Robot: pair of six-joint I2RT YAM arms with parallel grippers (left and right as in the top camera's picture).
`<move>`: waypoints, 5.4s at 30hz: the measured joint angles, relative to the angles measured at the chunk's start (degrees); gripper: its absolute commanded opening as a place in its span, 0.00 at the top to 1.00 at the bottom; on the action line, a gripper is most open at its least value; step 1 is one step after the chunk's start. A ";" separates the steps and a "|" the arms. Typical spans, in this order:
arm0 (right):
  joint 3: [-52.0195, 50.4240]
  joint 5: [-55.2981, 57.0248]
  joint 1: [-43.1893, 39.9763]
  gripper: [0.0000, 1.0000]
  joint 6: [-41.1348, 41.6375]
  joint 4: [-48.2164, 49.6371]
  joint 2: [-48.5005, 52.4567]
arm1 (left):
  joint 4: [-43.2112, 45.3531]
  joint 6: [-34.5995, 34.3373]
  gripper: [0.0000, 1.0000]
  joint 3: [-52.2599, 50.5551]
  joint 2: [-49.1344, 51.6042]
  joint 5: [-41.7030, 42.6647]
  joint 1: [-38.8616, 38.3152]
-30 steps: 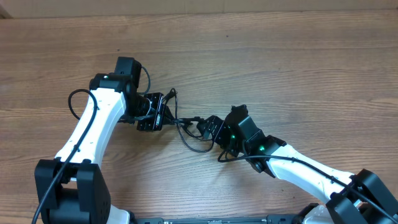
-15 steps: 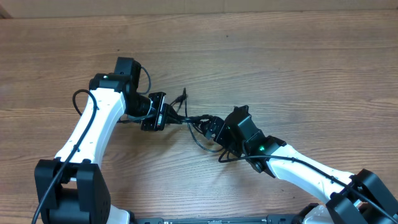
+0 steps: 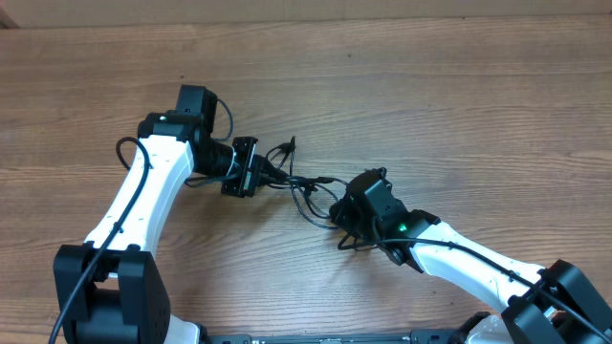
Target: Untangle cables
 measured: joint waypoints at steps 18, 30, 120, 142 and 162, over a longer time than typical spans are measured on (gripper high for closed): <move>0.26 -5.77 0.02 0.96 -20.15 -13.68 -6.36 | 18.38 9.07 0.96 0.02 0.00 -3.93 5.20; 0.20 0.35 0.02 0.62 -27.71 -19.04 -11.28 | 18.62 12.11 0.96 0.02 0.00 -1.42 10.23; -0.07 -40.22 0.13 0.96 -31.76 20.15 -5.16 | 7.69 -12.57 0.94 0.07 0.00 -34.23 7.69; -0.07 -30.29 -24.35 0.44 -31.93 -7.96 -16.55 | 14.01 -8.41 0.95 0.07 0.00 -28.00 13.51; -0.07 -29.99 -24.37 0.00 -31.93 -8.17 -16.55 | 43.06 0.17 0.96 0.07 0.00 0.02 13.11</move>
